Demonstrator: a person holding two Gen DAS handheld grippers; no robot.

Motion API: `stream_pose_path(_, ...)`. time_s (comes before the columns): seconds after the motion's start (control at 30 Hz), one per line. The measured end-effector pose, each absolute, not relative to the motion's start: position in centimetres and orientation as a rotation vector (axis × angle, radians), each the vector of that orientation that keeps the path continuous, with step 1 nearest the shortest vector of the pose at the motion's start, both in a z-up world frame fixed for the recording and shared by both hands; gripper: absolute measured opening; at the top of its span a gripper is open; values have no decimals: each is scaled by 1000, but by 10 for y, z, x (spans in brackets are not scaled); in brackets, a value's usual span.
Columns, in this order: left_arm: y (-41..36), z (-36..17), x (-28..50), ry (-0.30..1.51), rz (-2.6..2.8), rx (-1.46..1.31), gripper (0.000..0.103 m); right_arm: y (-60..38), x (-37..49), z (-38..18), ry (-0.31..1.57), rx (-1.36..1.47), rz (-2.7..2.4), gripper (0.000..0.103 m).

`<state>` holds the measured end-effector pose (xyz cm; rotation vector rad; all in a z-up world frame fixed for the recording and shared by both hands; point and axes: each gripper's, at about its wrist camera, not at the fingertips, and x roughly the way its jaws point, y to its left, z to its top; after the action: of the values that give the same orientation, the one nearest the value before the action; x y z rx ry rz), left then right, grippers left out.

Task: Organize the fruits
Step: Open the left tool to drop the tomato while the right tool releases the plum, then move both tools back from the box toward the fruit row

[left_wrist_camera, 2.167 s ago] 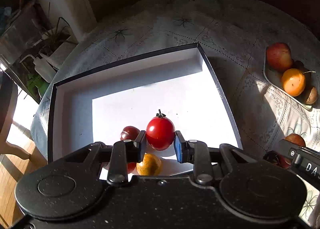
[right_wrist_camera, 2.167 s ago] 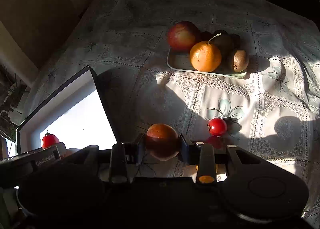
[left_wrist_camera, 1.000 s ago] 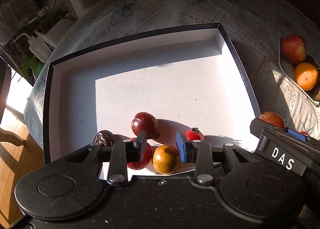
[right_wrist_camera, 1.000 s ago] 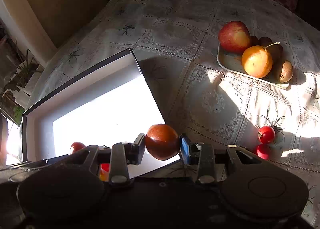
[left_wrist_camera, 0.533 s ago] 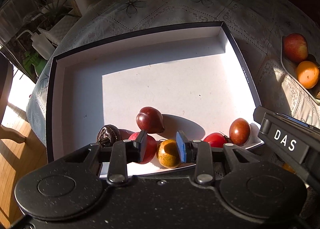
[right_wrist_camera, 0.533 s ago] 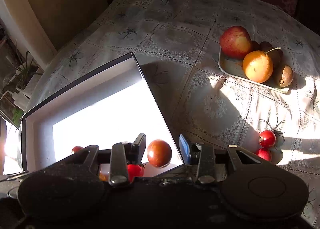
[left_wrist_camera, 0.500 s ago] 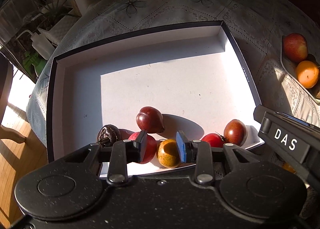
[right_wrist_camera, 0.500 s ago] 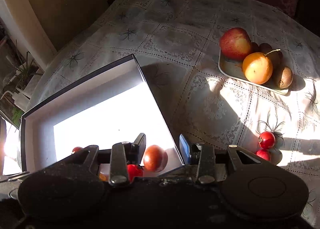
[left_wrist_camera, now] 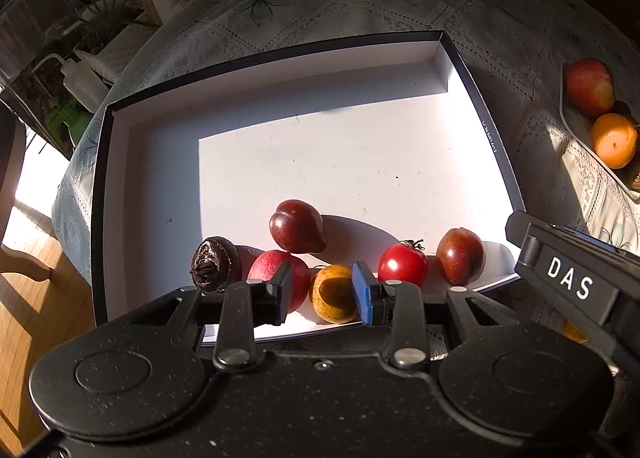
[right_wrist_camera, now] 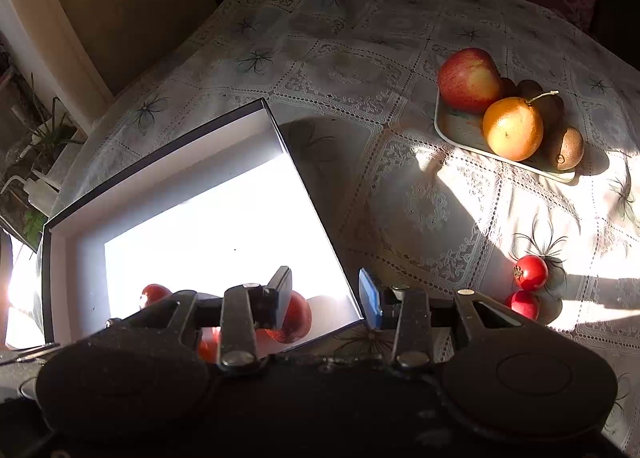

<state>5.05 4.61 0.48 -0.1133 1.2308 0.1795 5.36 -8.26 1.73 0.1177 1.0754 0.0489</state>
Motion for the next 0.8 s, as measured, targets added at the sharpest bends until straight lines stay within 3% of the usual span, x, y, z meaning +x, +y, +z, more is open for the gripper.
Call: stream_pose_path(0.8,-10,15,33,1216,65,-21,42,-153,29,24,1095,152,-57,39)
